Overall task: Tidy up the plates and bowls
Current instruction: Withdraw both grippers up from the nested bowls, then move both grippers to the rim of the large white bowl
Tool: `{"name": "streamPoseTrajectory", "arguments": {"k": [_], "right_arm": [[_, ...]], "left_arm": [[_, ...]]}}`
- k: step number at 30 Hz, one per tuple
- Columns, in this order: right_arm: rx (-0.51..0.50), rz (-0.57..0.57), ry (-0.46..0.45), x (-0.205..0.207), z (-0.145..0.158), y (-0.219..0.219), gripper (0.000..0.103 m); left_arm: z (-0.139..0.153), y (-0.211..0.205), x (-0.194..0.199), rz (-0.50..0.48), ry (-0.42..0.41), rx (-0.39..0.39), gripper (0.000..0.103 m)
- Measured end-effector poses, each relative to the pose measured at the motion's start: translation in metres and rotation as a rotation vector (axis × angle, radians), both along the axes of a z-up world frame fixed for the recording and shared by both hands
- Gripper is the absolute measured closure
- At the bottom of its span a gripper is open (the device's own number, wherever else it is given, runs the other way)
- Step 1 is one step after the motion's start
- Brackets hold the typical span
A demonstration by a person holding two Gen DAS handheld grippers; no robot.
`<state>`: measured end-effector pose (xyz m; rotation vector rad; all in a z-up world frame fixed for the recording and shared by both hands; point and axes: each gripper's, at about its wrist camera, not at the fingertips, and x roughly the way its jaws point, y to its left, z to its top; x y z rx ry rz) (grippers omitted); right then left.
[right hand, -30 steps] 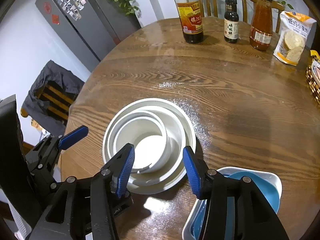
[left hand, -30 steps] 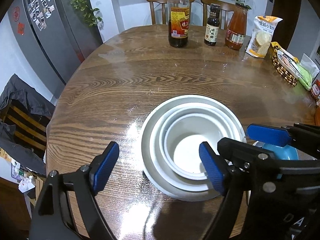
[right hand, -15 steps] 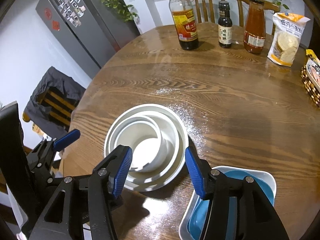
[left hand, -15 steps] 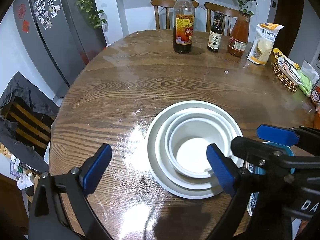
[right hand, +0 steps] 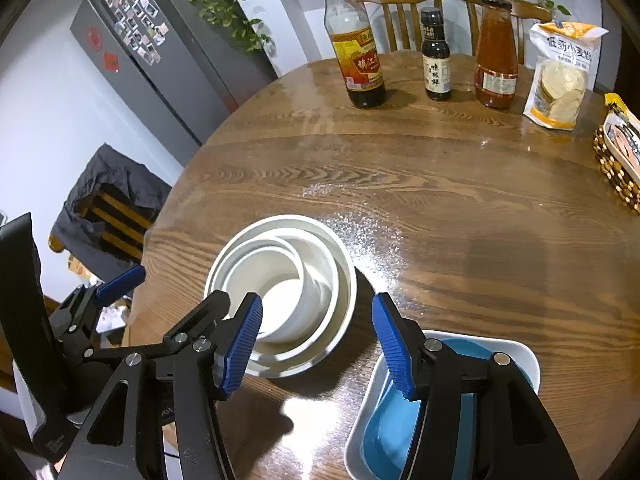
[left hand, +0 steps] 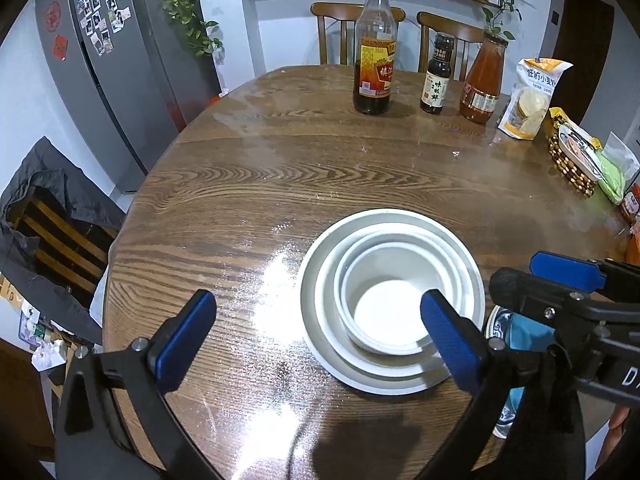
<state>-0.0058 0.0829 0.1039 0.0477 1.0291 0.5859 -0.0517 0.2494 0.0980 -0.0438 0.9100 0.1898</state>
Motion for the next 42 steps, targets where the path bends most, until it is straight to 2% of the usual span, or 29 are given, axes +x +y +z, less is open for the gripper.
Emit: {"name": "streamPoseTrajectory", "arguments": {"k": [4,16,21,25,30,34,42], "right_arm": [[0.010,-0.010,-0.004,0.001,0.002,-0.006,0.039],[-0.011,-0.005,-0.001,-0.002,0.002,-0.022,0.038],[-0.054,0.001,-0.007,0.000,0.001,-0.042,0.038],[-0.042,-0.004,0.032,0.004,-0.005,-0.058,0.038],[0.016,-0.004,0.124,0.010,-0.024,-0.065,0.038],[0.061,-0.011,0.188,0.017,-0.039,-0.060,0.038],[0.091,-0.046,0.235,0.031,-0.051,-0.048,0.038]], "left_arm": [[0.003,0.001,-0.002,0.009,-0.003,0.001,0.001],[0.006,0.002,-0.008,0.016,0.000,-0.023,0.001],[0.003,0.016,-0.012,0.053,0.020,-0.051,0.001],[-0.001,0.030,-0.015,0.091,0.042,-0.071,0.001],[-0.007,0.048,-0.018,0.126,0.069,-0.125,0.001],[-0.015,0.064,-0.016,0.160,0.100,-0.232,0.001],[-0.031,0.081,-0.002,0.190,0.159,-0.334,0.001]]}}
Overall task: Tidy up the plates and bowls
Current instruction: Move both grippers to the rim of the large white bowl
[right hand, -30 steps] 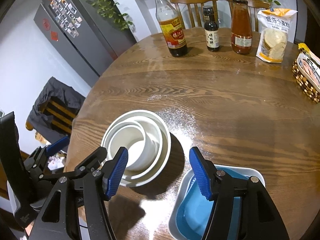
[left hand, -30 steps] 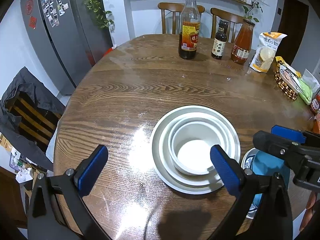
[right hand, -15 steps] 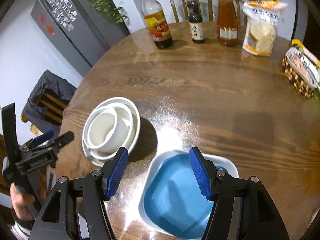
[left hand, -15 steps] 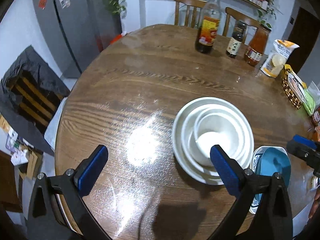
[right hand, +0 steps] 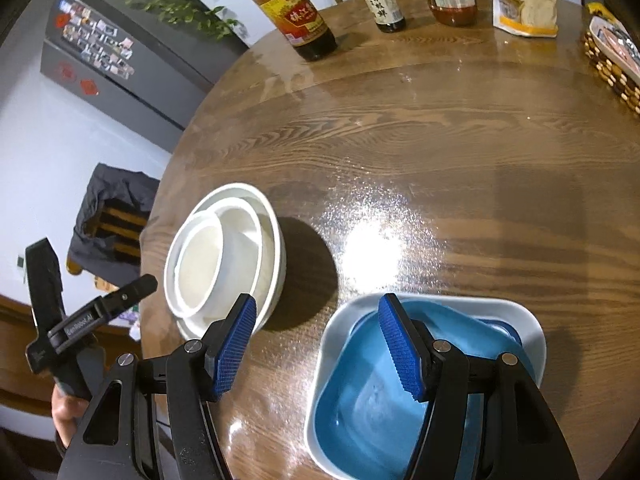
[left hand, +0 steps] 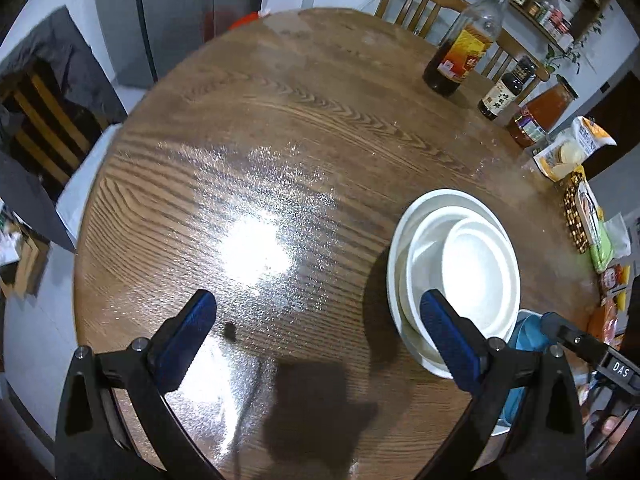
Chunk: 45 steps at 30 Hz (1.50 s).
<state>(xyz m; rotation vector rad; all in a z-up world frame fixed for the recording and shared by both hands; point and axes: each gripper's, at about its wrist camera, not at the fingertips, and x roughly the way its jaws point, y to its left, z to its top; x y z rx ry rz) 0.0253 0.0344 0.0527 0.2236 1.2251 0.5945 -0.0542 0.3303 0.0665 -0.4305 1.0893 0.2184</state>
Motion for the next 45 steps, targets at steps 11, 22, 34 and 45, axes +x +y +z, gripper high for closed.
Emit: {"name": "streamPoseTrajectory", "arguments": {"k": [11,22,34,45], "right_arm": [[-0.011,0.000,0.046,0.015,-0.013,0.007,0.038],[-0.050,0.028,0.039,0.020,-0.013,0.019,0.038],[-0.071,0.036,0.042,0.023,-0.021,0.028,0.038],[-0.103,0.047,-0.007,0.021,-0.022,0.035,0.038]], "left_arm": [[-0.012,0.013,0.017,0.015,0.032,-0.065,0.001],[-0.019,0.020,0.024,0.005,0.046,-0.076,0.001],[-0.031,0.004,0.035,-0.033,0.105,-0.005,0.001],[-0.028,-0.003,0.034,-0.038,0.082,0.082,0.001]]}}
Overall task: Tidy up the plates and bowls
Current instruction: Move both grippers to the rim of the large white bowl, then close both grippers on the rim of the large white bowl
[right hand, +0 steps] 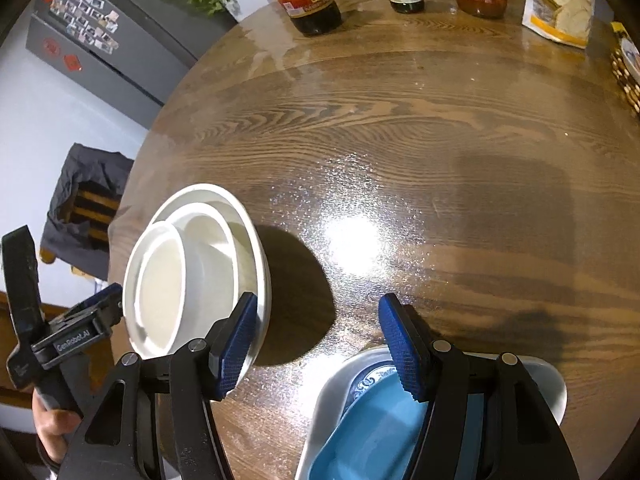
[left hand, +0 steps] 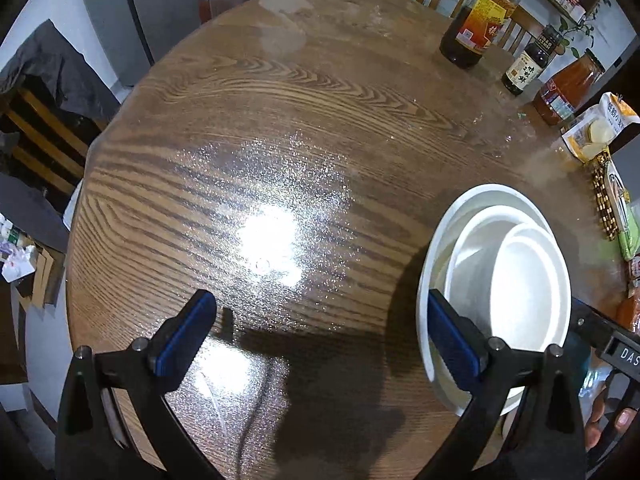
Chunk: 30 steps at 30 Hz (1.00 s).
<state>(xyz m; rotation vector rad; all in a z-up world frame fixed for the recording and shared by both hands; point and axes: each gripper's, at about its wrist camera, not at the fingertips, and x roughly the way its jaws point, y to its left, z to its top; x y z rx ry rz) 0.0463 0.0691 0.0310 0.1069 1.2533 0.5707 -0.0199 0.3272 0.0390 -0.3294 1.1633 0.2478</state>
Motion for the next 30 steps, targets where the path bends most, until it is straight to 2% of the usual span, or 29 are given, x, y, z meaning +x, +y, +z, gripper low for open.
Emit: {"name": "streamPoseTrajectory", "arguments": {"k": [6,10,14,18,22,27,30], "right_arm": [[0.036,0.003,-0.005,-0.003,0.002,0.001,0.051],[0.062,0.005,-0.002,-0.005,0.003,0.002,0.062],[0.072,0.003,-0.002,-0.007,0.004,0.003,0.066],[0.068,0.007,-0.014,-0.009,0.006,0.005,0.071],[0.065,0.010,-0.019,-0.010,0.007,0.008,0.073],[0.064,0.010,-0.022,-0.010,0.007,0.009,0.074],[0.062,0.018,-0.027,-0.011,0.008,0.010,0.078]], "left_arm": [[0.003,-0.005,0.000,-0.014,-0.018,0.031,0.006],[0.007,-0.011,-0.002,-0.035,-0.049,0.040,0.021],[0.011,-0.021,-0.003,-0.064,-0.069,0.075,0.037],[0.012,-0.025,-0.003,-0.075,-0.079,0.095,0.043],[0.013,-0.030,-0.002,-0.092,-0.087,0.093,0.057],[0.014,-0.033,-0.003,-0.098,-0.089,0.107,0.060],[0.014,-0.037,-0.003,-0.113,-0.093,0.098,0.071]]}}
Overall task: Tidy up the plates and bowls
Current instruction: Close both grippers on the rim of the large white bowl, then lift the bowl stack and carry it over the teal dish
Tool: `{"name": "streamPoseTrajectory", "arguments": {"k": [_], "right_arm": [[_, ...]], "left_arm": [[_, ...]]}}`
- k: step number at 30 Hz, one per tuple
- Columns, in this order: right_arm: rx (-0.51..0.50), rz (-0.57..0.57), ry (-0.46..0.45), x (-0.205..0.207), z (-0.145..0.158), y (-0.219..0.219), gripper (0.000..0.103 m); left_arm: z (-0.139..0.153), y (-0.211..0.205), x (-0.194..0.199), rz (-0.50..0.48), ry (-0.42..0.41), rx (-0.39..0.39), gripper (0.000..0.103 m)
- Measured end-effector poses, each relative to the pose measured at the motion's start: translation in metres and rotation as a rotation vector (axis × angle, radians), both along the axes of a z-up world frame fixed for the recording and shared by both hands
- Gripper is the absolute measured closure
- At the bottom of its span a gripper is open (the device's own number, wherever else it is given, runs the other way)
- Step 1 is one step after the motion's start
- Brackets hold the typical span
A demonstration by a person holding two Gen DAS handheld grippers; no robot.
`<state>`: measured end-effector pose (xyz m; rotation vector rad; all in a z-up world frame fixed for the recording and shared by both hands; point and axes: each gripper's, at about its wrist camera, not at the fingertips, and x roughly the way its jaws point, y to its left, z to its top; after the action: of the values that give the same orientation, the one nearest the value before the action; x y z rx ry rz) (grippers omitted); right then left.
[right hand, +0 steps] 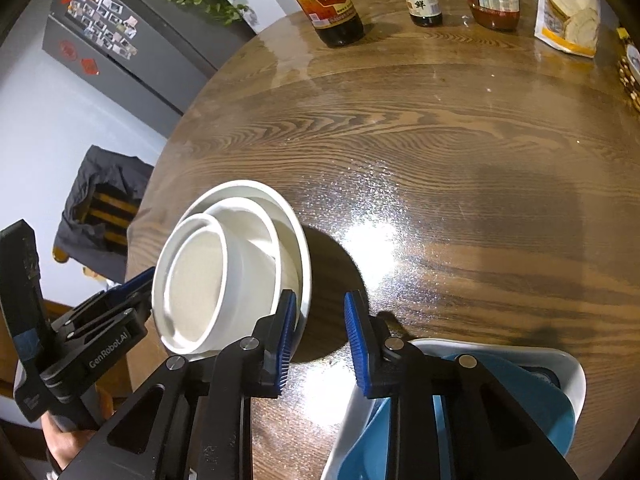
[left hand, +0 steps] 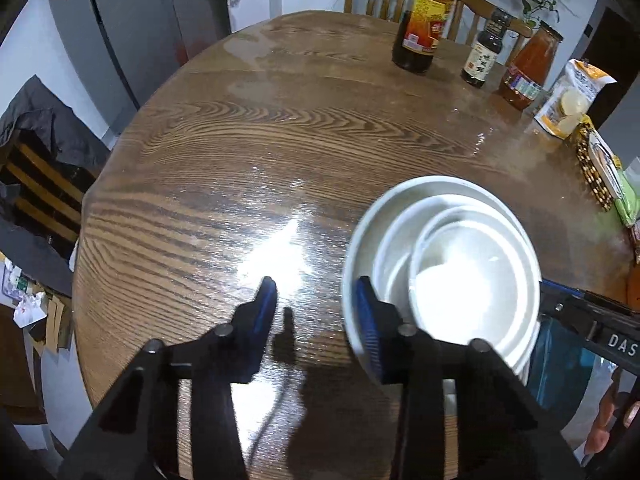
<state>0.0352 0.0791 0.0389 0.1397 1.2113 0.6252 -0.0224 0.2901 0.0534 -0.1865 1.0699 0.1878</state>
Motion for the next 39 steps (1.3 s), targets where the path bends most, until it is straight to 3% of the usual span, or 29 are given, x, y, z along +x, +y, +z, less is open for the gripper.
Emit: {"name": "streamPoseTrajectory", "arguments": {"k": [8,17,24,33,39], "right_arm": [[-0.015,0.014,-0.032,-0.003,0.005,0.008,0.090],[0.004,-0.023,-0.062,-0.009,0.014,0.004,0.090],[0.013,-0.068,-0.095,-0.020,0.035,-0.014,0.090],[0.006,-0.184,-0.108,-0.054,0.052,-0.082,0.090],[-0.014,-0.264,-0.084,-0.077,0.047,-0.128,0.090]], "left_arm": [[0.001,-0.013,0.002,-0.034,-0.007,0.025,0.098],[0.002,-0.018,0.002,-0.022,-0.015,0.044,0.099],[0.024,-0.028,0.000,-0.047,-0.061,0.057,0.099],[0.048,-0.077,-0.012,-0.152,-0.107,0.034,0.099],[0.045,-0.125,-0.025,-0.256,-0.092,0.016,0.099]]}}
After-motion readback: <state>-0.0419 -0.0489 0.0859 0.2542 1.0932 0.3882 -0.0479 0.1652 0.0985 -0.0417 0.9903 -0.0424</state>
